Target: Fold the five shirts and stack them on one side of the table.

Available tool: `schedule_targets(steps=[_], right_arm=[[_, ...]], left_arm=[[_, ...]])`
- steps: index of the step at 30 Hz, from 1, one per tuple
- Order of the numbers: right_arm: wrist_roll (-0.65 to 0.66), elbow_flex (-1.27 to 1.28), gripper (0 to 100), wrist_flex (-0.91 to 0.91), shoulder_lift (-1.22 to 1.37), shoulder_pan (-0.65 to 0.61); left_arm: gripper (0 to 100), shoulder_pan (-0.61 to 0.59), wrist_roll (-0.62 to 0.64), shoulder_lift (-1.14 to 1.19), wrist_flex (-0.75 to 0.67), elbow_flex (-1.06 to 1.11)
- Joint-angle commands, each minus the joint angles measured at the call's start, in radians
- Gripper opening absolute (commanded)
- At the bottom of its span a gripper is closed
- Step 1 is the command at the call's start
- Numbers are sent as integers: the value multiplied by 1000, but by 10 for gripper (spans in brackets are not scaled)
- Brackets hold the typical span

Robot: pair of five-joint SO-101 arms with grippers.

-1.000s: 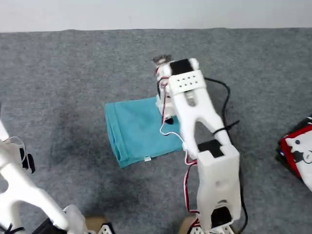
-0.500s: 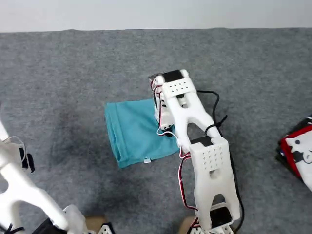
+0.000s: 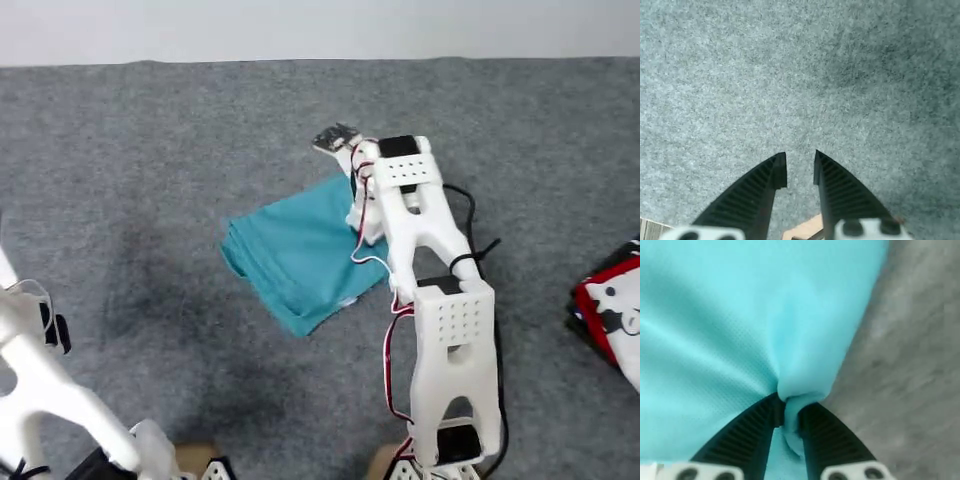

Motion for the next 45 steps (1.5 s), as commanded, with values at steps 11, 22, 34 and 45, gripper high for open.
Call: schedule_targets(steps=[11,22,34,45], right_arm=[[390,-190,9,-309,-36,-111],[302,-199,42,-240,-47,-122],[-292,-404,275,-101,-140,-54],[-497,-532,274,197,-174,-88]], left_arm=[[97,0,9,-31,-8,-4],[97,0,2,-29,-8,-4],[97,0,0,-25,-15,-4],[97,0,0,-26,-8,-4]])
